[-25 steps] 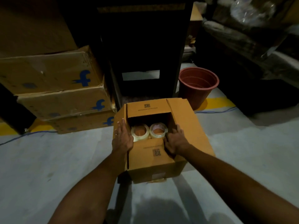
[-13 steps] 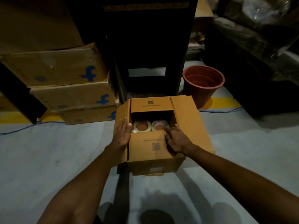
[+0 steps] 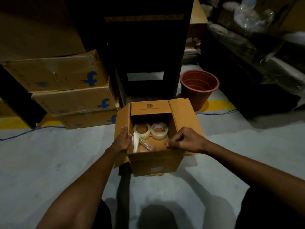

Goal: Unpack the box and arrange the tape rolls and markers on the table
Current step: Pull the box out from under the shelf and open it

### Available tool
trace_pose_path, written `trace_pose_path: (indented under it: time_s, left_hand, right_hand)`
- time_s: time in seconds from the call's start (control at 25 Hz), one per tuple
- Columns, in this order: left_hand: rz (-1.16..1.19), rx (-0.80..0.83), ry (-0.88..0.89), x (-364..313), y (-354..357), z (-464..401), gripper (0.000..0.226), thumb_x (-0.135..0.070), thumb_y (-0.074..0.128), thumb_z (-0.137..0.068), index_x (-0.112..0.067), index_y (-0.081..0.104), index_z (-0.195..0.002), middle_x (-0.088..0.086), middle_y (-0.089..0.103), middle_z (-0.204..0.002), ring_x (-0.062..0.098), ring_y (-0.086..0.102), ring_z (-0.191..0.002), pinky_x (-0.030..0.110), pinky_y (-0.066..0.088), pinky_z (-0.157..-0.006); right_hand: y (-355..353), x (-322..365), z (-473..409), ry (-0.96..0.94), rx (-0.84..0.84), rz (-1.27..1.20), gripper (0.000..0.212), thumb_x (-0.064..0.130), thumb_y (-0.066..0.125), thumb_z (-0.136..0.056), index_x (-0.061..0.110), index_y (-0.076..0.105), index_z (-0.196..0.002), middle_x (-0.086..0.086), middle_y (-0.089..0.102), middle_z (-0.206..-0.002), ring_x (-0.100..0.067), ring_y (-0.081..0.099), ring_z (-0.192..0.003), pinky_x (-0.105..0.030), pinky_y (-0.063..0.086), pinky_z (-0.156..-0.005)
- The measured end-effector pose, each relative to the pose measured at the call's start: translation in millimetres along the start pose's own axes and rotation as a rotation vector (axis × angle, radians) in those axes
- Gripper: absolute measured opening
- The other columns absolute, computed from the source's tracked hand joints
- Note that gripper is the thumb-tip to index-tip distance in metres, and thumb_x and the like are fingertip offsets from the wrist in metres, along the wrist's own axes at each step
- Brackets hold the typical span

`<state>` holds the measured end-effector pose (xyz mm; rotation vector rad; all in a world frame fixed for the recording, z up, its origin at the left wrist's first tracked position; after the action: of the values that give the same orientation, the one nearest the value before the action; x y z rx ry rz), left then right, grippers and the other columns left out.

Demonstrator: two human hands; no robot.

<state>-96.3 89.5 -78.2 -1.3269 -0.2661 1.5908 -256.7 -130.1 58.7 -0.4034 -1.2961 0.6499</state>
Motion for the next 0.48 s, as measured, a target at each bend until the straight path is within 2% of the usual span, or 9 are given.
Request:
trace_pose_path:
  time_s: [0.08,0.12,0.2,0.32,0.36,0.48]
  left_hand:
    - [-0.038,-0.008,0.017,6,2,-1,0.065,-0.041,0.03,-0.104,-0.023,-0.007,-0.155,0.006,-0.004,-0.164,0.031,0.005,-0.151,0.051,0.013,-0.122]
    - [-0.04,-0.011,0.031,9,4,-1,0.066,-0.041,0.03,-0.104,-0.024,-0.008,-0.155,0.006,-0.004,-0.164,0.032,0.005,-0.151,0.052,0.014,-0.121]
    - [-0.049,-0.032,0.055,12,7,-1,0.066,-0.041,0.03,-0.104,-0.025,-0.008,-0.155,0.006,-0.004,-0.164,0.032,0.004,-0.151,0.053,0.014,-0.121]
    - [-0.023,-0.078,0.073,7,6,0,0.064,-0.038,0.029,-0.104,-0.022,-0.006,-0.155,0.009,-0.001,-0.164,0.032,0.006,-0.151,0.051,0.015,-0.121]
    - [-0.02,-0.112,0.084,7,6,2,0.063,-0.037,0.029,-0.105,-0.021,-0.004,-0.155,0.01,0.001,-0.164,0.031,0.007,-0.151,0.049,0.016,-0.121]
    - [0.006,-0.211,0.129,4,4,13,0.061,-0.038,0.027,-0.104,-0.022,-0.001,-0.156,0.008,0.005,-0.164,0.029,0.007,-0.151,0.048,0.016,-0.121]
  right_hand:
    - [21,-10,7,0.059,0.163,-0.092,0.007,0.022,0.076,-0.08,0.017,0.081,-0.083,0.003,0.077,-0.085,-0.007,0.07,-0.088,-0.03,0.057,-0.082]
    - [31,-18,9,0.089,0.191,-0.082,0.013,0.023,0.079,-0.078,0.019,0.08,-0.09,0.005,0.077,-0.093,-0.008,0.069,-0.093,-0.032,0.057,-0.086]
    - [47,-35,6,0.143,0.181,0.034,0.045,0.032,0.087,-0.07,0.022,0.074,-0.111,0.009,0.07,-0.113,-0.009,0.063,-0.105,-0.031,0.054,-0.093]
    - [69,-47,-3,0.116,0.171,0.366,0.091,0.049,0.088,-0.06,0.023,0.051,-0.139,0.002,0.055,-0.138,-0.019,0.053,-0.124,-0.034,0.047,-0.103]
    - [78,-49,-6,0.071,0.191,0.462,0.096,0.051,0.086,-0.062,0.021,0.045,-0.143,-0.001,0.051,-0.143,-0.022,0.05,-0.129,-0.035,0.044,-0.106]
    - [101,-46,-11,-0.016,0.22,0.565,0.091,0.045,0.083,-0.069,0.019,0.037,-0.144,-0.006,0.047,-0.145,-0.026,0.046,-0.13,-0.038,0.042,-0.106]
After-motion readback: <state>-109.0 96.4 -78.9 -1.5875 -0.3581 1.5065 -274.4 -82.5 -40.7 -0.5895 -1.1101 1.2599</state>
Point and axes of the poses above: each hand's wrist, its own z-axis away from the middle knuckle, its own y-axis out of the palm, x = y × z, the point moved 8 cm from there along -z, towards the middle knuckle
